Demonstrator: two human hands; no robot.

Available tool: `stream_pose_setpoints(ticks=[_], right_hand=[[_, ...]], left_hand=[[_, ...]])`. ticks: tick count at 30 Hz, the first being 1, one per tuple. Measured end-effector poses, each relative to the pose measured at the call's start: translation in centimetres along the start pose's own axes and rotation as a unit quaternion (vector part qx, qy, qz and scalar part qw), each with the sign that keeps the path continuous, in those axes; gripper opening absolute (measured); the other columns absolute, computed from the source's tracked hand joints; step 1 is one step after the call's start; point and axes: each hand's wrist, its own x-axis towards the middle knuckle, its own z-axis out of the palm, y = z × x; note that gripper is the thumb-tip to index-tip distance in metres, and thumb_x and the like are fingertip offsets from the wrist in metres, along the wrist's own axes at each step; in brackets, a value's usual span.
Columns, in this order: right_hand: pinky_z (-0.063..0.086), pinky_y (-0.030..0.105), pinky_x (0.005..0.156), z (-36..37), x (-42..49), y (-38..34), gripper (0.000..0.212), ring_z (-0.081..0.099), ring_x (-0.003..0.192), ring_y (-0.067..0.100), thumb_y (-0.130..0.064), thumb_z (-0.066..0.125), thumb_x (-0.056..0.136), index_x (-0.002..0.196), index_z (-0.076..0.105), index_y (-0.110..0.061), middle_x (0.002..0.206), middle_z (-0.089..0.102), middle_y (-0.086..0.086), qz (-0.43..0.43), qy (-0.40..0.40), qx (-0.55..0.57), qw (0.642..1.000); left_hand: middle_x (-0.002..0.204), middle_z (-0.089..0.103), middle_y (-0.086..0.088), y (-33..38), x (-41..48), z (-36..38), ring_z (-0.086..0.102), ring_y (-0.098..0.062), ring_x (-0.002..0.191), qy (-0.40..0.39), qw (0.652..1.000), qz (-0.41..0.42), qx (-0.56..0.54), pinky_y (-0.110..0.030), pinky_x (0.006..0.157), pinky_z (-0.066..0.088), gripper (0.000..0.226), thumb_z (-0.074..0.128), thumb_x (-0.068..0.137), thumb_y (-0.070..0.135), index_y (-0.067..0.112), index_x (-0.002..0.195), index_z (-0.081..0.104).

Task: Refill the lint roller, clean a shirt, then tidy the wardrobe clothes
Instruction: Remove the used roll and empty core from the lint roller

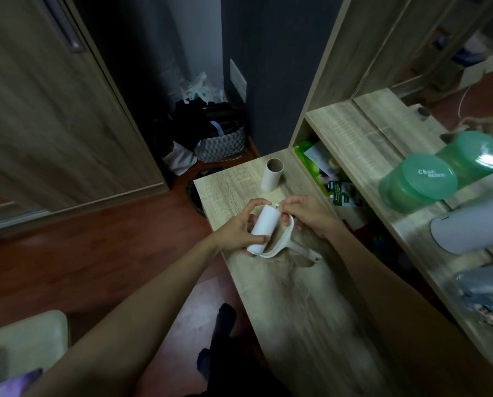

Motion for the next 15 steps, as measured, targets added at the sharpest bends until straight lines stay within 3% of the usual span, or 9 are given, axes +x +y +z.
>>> stream_pose_setpoints(ticks=[3, 7, 12, 15], right_hand=[[0.043, 0.020, 0.045, -0.4, -0.2, 0.0, 0.023, 0.064, 0.063, 0.012, -0.015, 0.066, 0.087, 0.110, 0.066, -0.010, 0.070, 0.069, 0.002, -0.025, -0.039, 0.012, 0.999], [0.047, 0.018, 0.050, -1.1, -0.7, -0.3, 0.030, 0.067, 0.070, 0.009, -0.013, 0.068, 0.085, 0.115, 0.065, -0.012, 0.076, 0.073, 0.002, -0.029, -0.097, -0.004, 0.995], [0.053, 0.023, 0.050, -1.6, -0.3, -0.4, 0.032, 0.069, 0.077, 0.019, -0.010, 0.070, 0.084, 0.115, 0.062, -0.011, 0.094, 0.071, 0.020, -0.029, -0.142, -0.019, 0.989], [0.053, 0.024, 0.049, -1.4, -0.3, -0.3, 0.029, 0.070, 0.074, 0.019, -0.007, 0.068, 0.085, 0.112, 0.061, -0.008, 0.086, 0.073, 0.015, -0.030, -0.141, -0.025, 0.989]], left_hand=[[0.098, 0.061, -0.027, -0.1, 0.0, -0.3, 0.063, -0.036, 0.087, -0.007, 1.000, 0.007, -0.004, -0.055, 0.073, 0.053, 0.076, 0.074, 0.071, 0.029, 0.043, 0.133, 0.033], [0.105, 0.061, -0.025, -0.3, 0.0, -1.0, 0.063, -0.037, 0.095, -0.034, 0.999, 0.011, -0.001, -0.047, 0.073, 0.056, 0.073, 0.075, 0.075, 0.023, 0.046, 0.131, 0.034], [0.092, 0.059, 0.000, -0.3, -0.1, -1.5, 0.061, -0.003, 0.080, -0.060, 0.998, 0.009, 0.004, -0.022, 0.066, 0.051, 0.071, 0.073, 0.081, 0.009, 0.036, 0.133, 0.033], [0.098, 0.060, -0.007, -0.4, -0.1, -1.5, 0.061, -0.013, 0.088, -0.063, 0.998, 0.010, 0.000, -0.026, 0.071, 0.053, 0.071, 0.074, 0.080, 0.014, 0.038, 0.133, 0.033]])
